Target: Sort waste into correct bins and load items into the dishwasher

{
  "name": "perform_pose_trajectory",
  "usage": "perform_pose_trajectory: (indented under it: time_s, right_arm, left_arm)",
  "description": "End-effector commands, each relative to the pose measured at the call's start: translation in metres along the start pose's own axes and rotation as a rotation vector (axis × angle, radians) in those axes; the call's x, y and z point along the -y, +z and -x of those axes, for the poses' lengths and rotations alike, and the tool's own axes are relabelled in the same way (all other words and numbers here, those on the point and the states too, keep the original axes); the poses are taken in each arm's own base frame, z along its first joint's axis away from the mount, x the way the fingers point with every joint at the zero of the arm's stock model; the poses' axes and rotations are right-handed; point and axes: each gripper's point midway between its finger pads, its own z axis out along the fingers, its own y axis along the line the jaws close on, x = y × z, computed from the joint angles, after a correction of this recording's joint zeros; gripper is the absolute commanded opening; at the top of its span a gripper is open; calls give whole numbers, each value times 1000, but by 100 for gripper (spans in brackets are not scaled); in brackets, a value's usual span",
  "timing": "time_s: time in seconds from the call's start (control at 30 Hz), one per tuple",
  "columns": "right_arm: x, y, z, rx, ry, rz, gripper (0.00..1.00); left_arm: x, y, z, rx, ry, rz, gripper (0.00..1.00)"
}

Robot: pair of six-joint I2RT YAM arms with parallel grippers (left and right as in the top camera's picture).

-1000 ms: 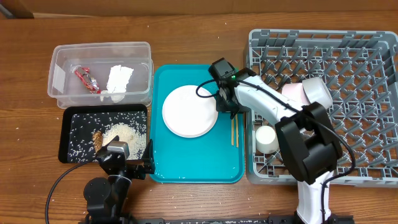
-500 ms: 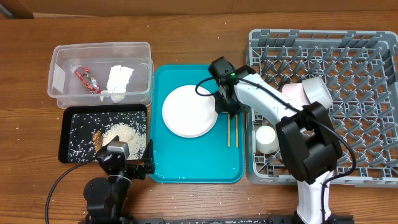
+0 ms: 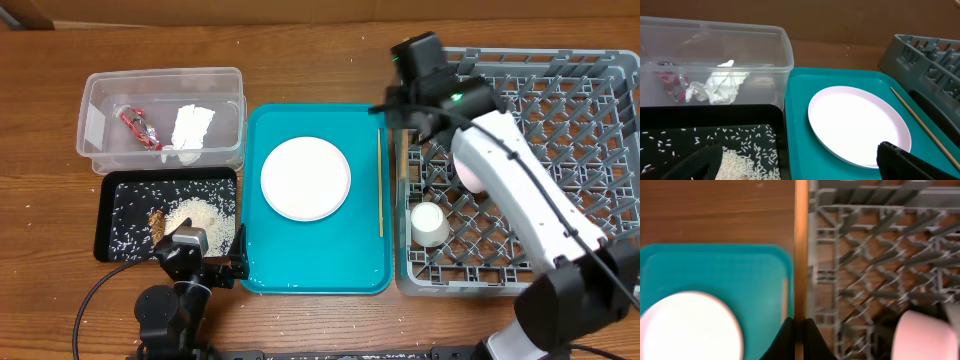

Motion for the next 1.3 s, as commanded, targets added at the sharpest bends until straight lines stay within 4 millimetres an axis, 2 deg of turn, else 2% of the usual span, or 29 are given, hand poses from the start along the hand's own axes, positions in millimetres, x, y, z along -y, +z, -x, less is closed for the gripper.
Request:
perform_pose_trajectory:
  time_s: [0.0,0.07,0.1,0.13,0.17,0.2,0.3,0.4,0.47,0.53,0.63,0.73,0.87,0.97,1.17,1.27]
  right_arm:
    - [18,29,-10,-43,-64,-43,4]
    - [20,38,-12,-60,-65,-25,4]
    - [20,40,-12,-67,-61,-16,13]
    - [19,40,-13,-71,-61,-13,32]
    - [19,39,-14,-74,-61,-9,41]
    - [16,33,-13,-70,-60,-5,45]
    - [-2,13,-9,-45,-78,28,50]
    - [-36,-7,-16,-33,-134,105,52]
    - [-63,-13,-28,-53,-177,172,53]
    - [-77,-8,-41,-80,-177,175,53]
    - [-77,15,-58,-99,-118,85,52]
    - [-62,47,-69,-88,-79,-37,51]
    - [-57,79,-82,-121,-82,-81,49]
    - [-56,97,-95,-161,-96,-99,45]
    - [-45,128,-121,-239,-123,-167,43]
    - [-44,133,-129,-264,-128,-172,38]
  left_arm:
    - [3,0,0,7,22,-16,100]
    - [3,0,0,7,22,-16,100]
    - [3,0,0,7,22,-16,100]
    - [3,0,0,7,22,-16,100]
    - [3,0,0,7,22,-16,100]
    - [3,0,0,7,22,-16,100]
    - [3,0,0,7,22,-16,100]
    - [3,0,0,7,22,-16,100]
    - [3,0,0,7,22,-16,100]
    - [3,0,0,7,22,-16,100]
    - [3,0,0,7,22,-16,100]
    - [3,0,0,7,22,-16,100]
    - [3,0,0,7,22,-16,100]
    - [3,0,0,7,22,-16,100]
    - [3,0,0,7,22,-16,100]
    - [3,0,0,7,22,-16,100]
